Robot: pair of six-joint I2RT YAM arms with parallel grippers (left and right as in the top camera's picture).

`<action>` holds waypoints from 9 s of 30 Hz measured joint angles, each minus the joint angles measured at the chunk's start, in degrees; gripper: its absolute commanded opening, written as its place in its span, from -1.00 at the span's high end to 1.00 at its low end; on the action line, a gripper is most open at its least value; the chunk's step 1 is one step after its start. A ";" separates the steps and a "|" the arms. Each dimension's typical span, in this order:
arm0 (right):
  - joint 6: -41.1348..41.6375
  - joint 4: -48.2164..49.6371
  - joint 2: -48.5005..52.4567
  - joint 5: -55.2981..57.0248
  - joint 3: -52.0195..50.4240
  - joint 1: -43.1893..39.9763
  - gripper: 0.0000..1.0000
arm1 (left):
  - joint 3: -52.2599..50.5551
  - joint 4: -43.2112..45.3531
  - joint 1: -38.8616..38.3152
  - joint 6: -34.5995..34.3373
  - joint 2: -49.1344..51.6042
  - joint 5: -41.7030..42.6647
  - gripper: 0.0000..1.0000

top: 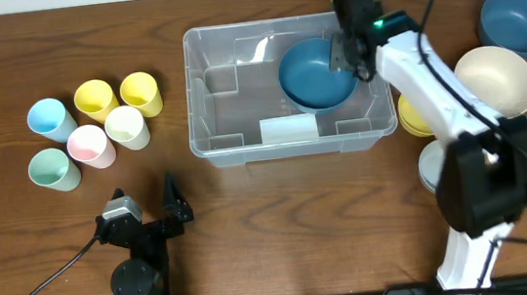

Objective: Pack container
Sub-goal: 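Carry the teal bowl into the clear bin and release it, then move the right gripper to the second dark teal bowl, then lift the second teal bowl and stack it into the first, then move the right gripper to the beige bowl and grasp its rim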

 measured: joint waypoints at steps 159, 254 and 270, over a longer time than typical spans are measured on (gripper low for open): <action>-1.40 -5.31 4.74 -13.81 1.68 -5.97 0.03 | 0.00 0.00 0.00 0.00 0.00 0.00 -0.96; 5.20 20.28 -17.68 -18.25 -26.75 -31.71 -0.22 | 0.00 0.00 0.00 0.00 0.00 0.00 -0.96; 4.63 24.52 -3.32 -17.27 -26.77 -29.73 0.42 | 0.00 0.00 0.00 0.00 0.00 0.00 -0.96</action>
